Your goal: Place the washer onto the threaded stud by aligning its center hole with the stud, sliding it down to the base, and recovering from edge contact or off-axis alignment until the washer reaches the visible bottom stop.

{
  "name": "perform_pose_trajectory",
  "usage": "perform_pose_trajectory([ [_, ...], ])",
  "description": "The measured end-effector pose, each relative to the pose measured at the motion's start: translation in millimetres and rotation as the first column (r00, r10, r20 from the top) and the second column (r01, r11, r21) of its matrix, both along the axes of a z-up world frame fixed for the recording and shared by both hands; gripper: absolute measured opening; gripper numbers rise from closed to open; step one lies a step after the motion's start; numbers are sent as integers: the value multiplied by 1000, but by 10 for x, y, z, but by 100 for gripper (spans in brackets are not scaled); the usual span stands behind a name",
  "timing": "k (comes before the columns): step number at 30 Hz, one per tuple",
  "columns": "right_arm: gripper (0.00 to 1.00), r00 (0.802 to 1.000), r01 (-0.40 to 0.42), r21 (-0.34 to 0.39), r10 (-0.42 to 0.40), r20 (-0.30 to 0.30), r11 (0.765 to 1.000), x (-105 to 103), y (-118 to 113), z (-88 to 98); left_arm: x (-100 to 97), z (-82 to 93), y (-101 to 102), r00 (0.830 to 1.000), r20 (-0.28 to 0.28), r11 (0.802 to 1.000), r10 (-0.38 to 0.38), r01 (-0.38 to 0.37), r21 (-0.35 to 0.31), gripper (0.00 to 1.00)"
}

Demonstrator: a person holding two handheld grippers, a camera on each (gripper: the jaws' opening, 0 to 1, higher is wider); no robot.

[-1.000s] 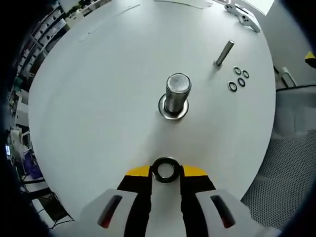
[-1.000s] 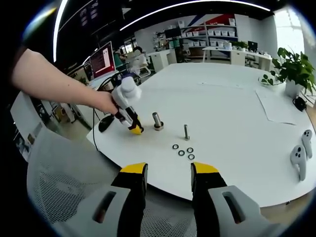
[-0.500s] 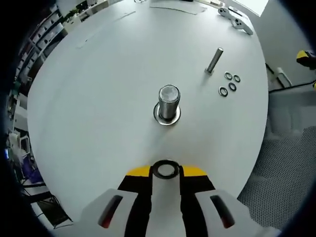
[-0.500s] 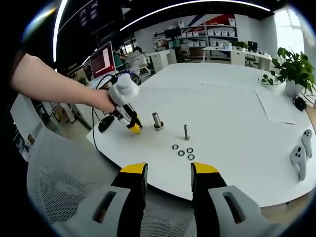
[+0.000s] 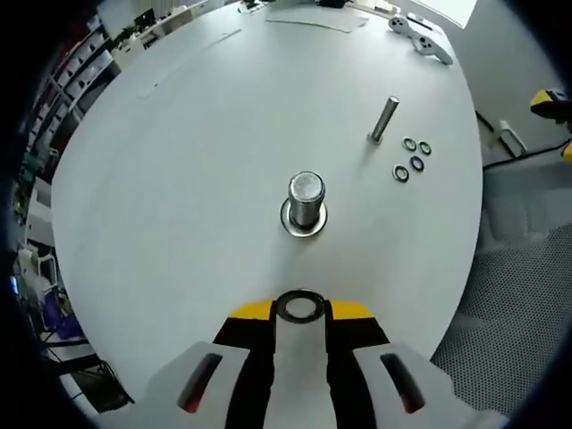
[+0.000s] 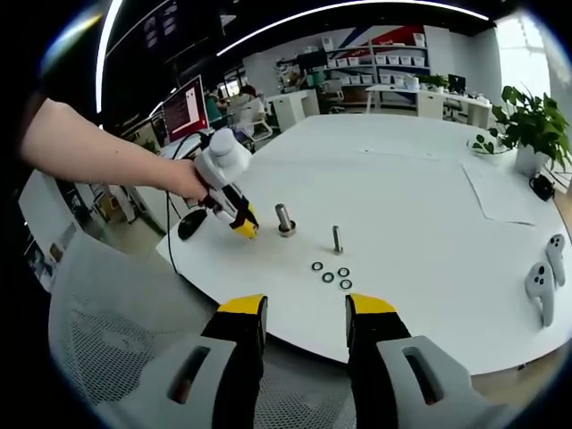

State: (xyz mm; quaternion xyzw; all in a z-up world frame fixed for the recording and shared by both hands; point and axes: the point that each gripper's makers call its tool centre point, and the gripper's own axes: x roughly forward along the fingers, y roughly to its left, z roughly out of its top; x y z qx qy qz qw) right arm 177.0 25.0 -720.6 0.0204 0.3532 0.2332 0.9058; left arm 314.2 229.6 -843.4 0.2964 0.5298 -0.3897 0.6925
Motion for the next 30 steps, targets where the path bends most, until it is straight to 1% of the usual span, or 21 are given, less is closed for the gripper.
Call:
perform_pose_trajectory([
  [4, 37, 1000, -2, -1, 2, -1, 1000, -3, 3, -1, 1, -38, -2, 1000, -2, 1000, -9, 9, 5, 18],
  [11, 38, 1000, -1, -1, 1, -1, 1000, -3, 3, -2, -11, -15, -60, 1000, 6, 1000, -26, 26, -2, 18],
  [15, 37, 1000, 0, -2, 0, -2, 1000, -2, 0, -3, -11, -89, -70, 1000, -5, 1000, -29, 29, 3, 18],
  [21, 37, 1000, 2, -4, -2, -3, 1000, -2, -6, -7, -61, -190, -130, 998, -20, 998, -55, 55, 22, 18],
  [22, 37, 1000, 3, -3, -3, -3, 1000, -1, -7, -8, -61, -198, -145, 998, -25, 998, -63, 63, 17, 0],
  [23, 37, 1000, 5, -4, -5, -3, 1000, -2, -11, -6, -84, -197, -132, 998, -40, 998, -58, 59, 34, 0],
  [24, 37, 1000, 6, -4, -6, -4, 1000, -3, -13, -6, -100, -192, -105, 994, -53, 993, -101, 103, 54, 0],
  [25, 37, 1000, 7, -4, -7, -4, 1000, -3, -15, -4, -104, -199, -138, 996, -42, 997, -73, 75, 35, 0],
  [26, 38, 1000, 8, -4, -8, -3, 1000, -3, -17, -4, -142, -214, -142, 995, -52, 995, -89, 91, 42, 0],
  [27, 38, 1000, 8, -5, -8, -3, 1000, -2, -19, -6, -146, -194, -135, 995, -47, 994, -93, 95, 49, 0],
  [28, 38, 1000, 9, -4, -9, -4, 1000, -2, -20, -6, -96, -191, -162, 996, -23, 995, -90, 91, 31, 0],
  [29, 38, 1000, 10, -4, -10, -3, 1000, 0, -22, -5, -101, -169, -145, 996, -26, 995, -91, 91, 30, 0],
  [30, 38, 1000, 10, -4, -10, -3, 1000, 1, -23, -5, -85, -184, -133, 996, -25, 996, -85, 86, 27, 0],
])
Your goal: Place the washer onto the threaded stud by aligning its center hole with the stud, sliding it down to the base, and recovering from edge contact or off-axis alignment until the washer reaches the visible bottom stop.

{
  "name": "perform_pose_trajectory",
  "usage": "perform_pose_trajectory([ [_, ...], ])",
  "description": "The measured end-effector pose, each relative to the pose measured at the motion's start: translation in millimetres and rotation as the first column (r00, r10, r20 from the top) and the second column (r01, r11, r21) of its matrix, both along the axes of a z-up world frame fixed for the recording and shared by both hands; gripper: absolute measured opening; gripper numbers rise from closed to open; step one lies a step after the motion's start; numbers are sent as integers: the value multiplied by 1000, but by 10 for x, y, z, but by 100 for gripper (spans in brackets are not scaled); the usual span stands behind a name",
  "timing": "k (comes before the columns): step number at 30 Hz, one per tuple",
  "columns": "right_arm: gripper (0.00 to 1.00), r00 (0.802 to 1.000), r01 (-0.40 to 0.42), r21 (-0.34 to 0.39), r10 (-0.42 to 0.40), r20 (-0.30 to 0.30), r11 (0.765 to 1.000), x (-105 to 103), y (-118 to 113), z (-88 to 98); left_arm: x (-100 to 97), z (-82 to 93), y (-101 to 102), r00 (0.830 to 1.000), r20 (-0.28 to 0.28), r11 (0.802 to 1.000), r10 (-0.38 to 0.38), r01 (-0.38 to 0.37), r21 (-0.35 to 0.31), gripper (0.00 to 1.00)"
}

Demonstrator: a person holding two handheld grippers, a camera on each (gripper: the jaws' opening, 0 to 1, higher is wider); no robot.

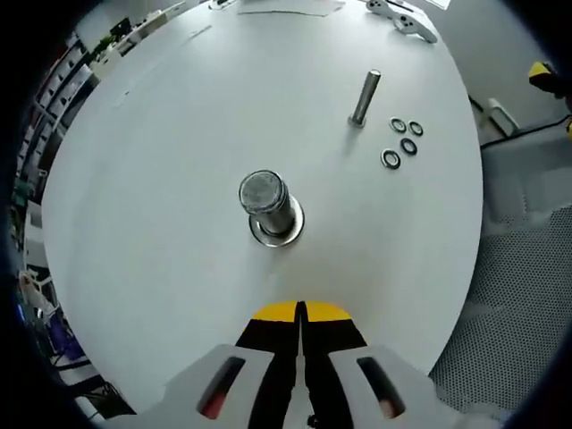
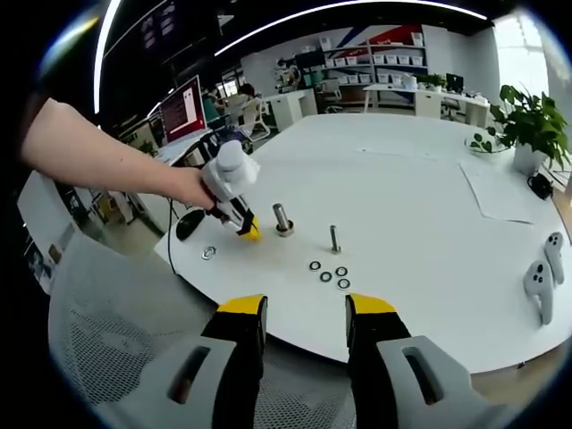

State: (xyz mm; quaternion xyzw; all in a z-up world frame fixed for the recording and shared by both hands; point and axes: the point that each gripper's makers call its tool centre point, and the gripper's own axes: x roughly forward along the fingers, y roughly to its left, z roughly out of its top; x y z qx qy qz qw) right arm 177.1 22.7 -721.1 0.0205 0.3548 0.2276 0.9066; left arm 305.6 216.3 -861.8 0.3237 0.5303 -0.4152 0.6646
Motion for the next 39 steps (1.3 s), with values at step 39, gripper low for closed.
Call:
perform_pose_trajectory([
  [39, 38, 999, -45, -3, 45, -8, 999, -34, 77, -12, -486, 35, 1189, 950, -15, 949, 313, -313, -24, 18],
])
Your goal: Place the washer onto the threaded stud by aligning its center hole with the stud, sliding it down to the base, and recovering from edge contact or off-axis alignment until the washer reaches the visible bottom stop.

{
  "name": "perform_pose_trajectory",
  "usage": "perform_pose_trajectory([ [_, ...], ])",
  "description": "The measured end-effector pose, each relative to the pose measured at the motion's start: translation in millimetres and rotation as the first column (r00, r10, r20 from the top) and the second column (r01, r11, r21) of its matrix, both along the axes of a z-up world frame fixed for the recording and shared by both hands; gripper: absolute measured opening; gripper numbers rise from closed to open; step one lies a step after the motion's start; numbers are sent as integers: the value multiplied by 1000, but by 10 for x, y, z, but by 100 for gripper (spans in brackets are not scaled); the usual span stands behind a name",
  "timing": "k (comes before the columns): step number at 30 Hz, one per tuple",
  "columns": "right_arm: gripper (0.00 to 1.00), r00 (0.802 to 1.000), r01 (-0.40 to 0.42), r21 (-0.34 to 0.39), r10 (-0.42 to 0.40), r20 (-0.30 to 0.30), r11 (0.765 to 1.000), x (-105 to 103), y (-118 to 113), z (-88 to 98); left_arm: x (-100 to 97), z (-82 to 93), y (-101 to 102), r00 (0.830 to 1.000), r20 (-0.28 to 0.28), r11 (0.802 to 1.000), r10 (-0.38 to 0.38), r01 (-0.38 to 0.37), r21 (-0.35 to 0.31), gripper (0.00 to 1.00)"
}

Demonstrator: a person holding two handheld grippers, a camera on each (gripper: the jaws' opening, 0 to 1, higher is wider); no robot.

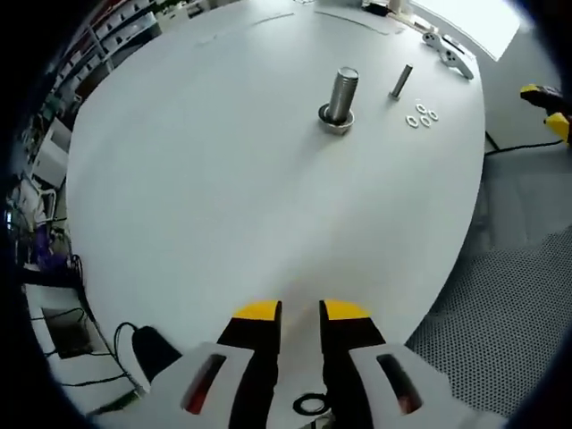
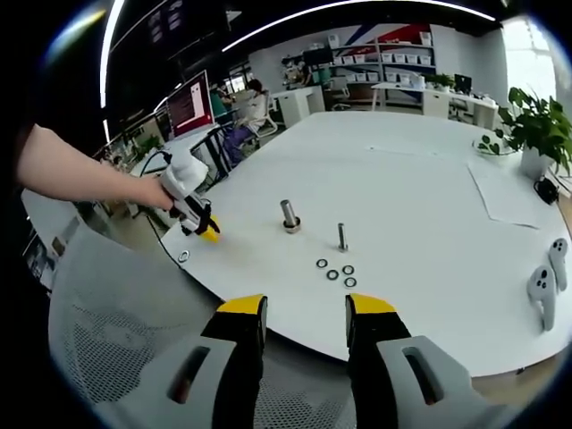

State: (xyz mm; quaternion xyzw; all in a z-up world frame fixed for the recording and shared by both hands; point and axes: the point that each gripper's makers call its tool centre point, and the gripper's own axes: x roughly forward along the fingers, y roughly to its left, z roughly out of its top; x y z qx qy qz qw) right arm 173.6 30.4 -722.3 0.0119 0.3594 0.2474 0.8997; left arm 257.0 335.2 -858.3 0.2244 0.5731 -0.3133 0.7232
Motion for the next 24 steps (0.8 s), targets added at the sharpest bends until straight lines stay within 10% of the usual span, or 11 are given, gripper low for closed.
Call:
perform_pose_trajectory([
  [24, 38, 1000, -26, 1, 26, 5, 1000, -18, 39, 8, -718, -69, 621, 986, -78, 985, 149, -141, 100, 29],
])
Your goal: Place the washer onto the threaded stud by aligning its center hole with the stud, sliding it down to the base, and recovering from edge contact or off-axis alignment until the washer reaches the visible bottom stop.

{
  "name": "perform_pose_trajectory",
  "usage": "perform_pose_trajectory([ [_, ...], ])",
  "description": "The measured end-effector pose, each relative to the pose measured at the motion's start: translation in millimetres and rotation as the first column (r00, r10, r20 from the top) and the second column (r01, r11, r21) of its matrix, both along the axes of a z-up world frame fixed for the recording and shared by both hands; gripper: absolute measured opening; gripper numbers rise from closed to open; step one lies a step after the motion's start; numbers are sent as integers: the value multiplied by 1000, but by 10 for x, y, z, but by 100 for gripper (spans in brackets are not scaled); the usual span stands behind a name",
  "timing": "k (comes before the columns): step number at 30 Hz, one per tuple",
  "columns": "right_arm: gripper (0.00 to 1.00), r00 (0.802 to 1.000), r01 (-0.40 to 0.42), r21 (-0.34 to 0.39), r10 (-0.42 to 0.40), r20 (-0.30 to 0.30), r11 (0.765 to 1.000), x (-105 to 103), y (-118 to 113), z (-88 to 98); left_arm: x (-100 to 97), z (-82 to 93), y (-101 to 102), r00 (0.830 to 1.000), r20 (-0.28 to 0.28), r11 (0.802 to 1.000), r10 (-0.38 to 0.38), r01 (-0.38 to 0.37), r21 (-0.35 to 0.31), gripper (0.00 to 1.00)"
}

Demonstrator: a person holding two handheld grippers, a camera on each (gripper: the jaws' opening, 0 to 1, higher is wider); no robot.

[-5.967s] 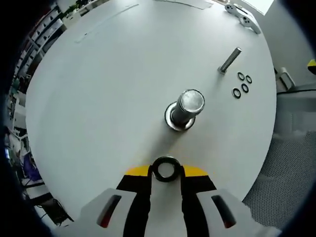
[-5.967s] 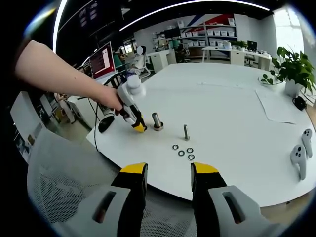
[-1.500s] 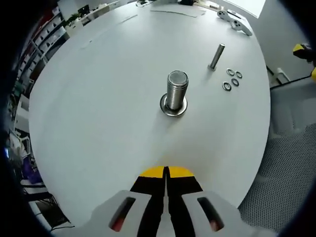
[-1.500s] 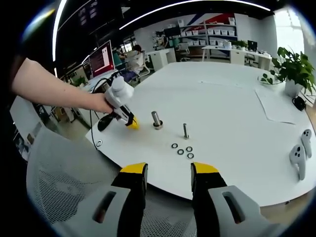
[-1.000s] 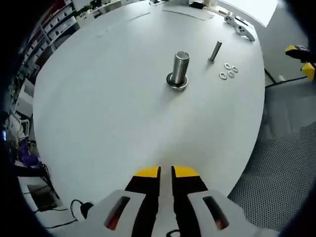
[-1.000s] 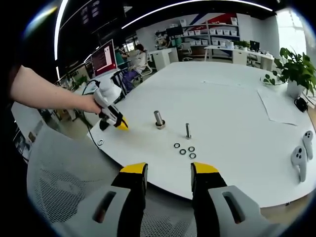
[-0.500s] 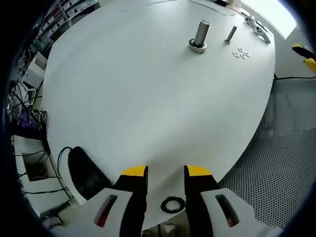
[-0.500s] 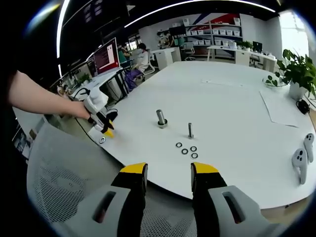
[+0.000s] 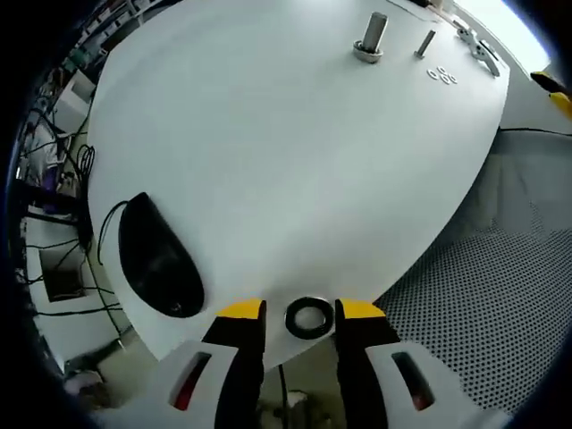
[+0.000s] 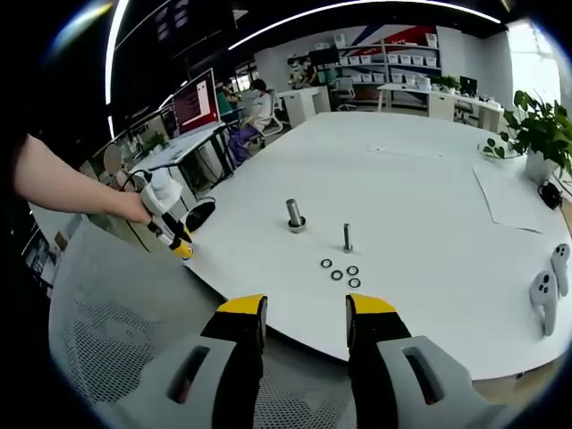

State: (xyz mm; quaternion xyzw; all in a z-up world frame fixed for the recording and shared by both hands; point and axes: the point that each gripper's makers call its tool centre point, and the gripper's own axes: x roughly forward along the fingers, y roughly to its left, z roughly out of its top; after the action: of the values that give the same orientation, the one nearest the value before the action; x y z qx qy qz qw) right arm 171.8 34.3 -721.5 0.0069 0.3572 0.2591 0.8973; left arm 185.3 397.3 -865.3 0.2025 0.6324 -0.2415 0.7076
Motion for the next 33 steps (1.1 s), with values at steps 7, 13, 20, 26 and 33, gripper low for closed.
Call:
perform_pose_trajectory([
  [7, 38, 1000, -10, -3, 10, 0, 1000, -8, 10, -3, -57, -12, 3, 1000, -10, 1000, 15, -15, 4, 28],
  [13, 38, 1000, -13, -3, 13, 0, 1000, -6, 15, -3, -109, -21, 17, 999, 0, 999, -43, 43, 33, 24],
  [20, 38, 1000, -12, -2, 12, 1, 1000, -4, 13, -4, -80, -28, 21, 1000, -2, 999, -19, 19, 33, 21],
  [26, 38, 1000, -12, -1, 12, 2, 1000, 0, 9, -2, -32, -27, -18, 999, 5, 999, -31, 31, 34, 21],
  [33, 38, 1000, -10, 1, 10, 2, 1000, 3, 9, 0, 90, -3, -298, 998, 45, 999, -46, 45, 4, 21],
])
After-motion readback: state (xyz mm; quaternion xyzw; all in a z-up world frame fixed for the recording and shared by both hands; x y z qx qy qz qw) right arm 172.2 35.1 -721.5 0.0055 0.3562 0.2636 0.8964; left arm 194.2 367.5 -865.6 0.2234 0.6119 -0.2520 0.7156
